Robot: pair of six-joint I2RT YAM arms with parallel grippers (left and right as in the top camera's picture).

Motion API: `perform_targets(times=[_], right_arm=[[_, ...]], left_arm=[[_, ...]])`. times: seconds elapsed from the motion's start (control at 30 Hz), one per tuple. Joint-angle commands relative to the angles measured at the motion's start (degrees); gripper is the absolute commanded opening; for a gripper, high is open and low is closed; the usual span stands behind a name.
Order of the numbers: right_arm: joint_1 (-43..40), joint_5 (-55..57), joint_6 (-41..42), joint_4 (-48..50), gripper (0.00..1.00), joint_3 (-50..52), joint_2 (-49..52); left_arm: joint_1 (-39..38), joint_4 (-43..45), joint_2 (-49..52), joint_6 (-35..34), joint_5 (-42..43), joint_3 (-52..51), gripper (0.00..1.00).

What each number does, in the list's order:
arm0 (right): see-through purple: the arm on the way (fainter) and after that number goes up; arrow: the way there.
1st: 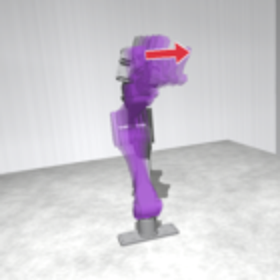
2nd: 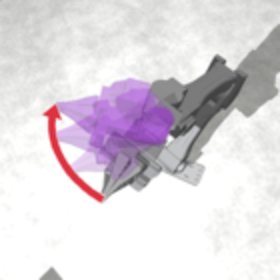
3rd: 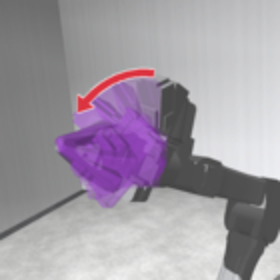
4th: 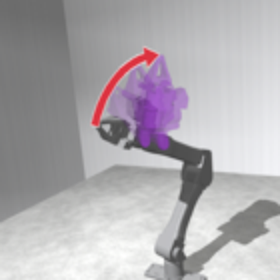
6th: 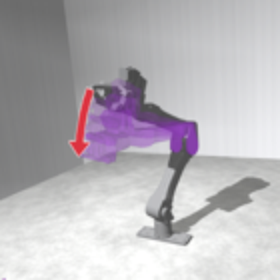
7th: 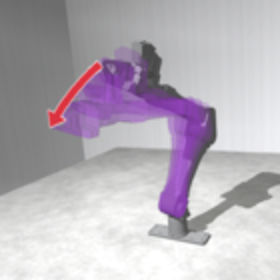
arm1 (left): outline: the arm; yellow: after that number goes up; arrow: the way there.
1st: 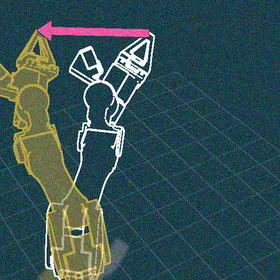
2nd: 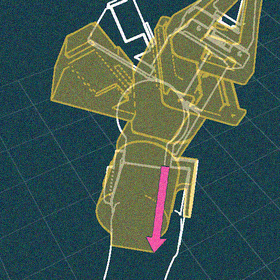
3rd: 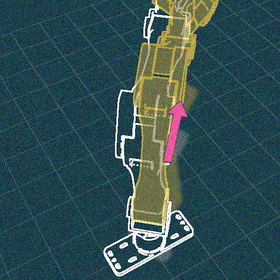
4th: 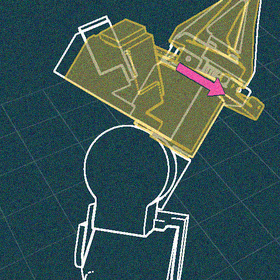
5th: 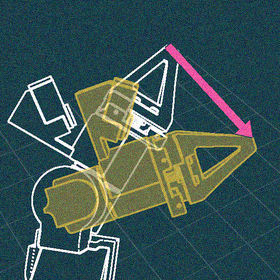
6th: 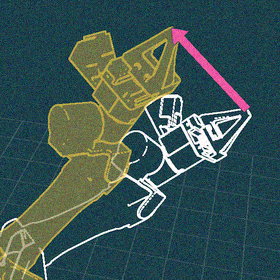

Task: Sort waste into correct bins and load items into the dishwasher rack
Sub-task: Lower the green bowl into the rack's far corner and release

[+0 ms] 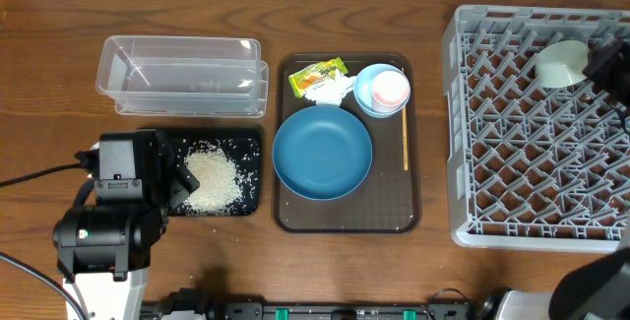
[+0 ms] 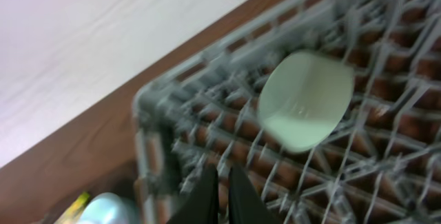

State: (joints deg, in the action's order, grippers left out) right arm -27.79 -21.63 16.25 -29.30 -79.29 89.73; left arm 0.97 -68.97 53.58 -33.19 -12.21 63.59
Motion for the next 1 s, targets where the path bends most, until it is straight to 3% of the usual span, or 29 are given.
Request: perform_targets(times=[0.0, 0.3, 0.47, 0.73, 0.97], right_arm=[[2.16, 11.72, 0.44, 4.31, 0.05, -0.13, 4.11], [3.23, 12.83, 0.44, 19.21, 0.04, -0.13, 14.60], [3.50, 12.74, 0.39, 21.66, 0.04, -0.15, 19.41], [2.95, 15.19, -0.24, 19.96, 0.02, -0.15, 20.20], [2.69, 27.54, 4.02, 12.66, 0.01, -0.15, 18.93]], left_arm=[[0.24, -0.24, 0.00, 0.07, -0.70, 0.76, 0.93], [0.24, -0.24, 0.00, 0.07, -0.70, 0.76, 0.93], [0.24, -0.24, 0.00, 0.07, -0.70, 0.76, 0.93], [0.24, -0.24, 0.00, 0.07, -0.70, 0.76, 0.93], [0.24, -0.24, 0.00, 0.07, -0.70, 0.76, 0.93]])
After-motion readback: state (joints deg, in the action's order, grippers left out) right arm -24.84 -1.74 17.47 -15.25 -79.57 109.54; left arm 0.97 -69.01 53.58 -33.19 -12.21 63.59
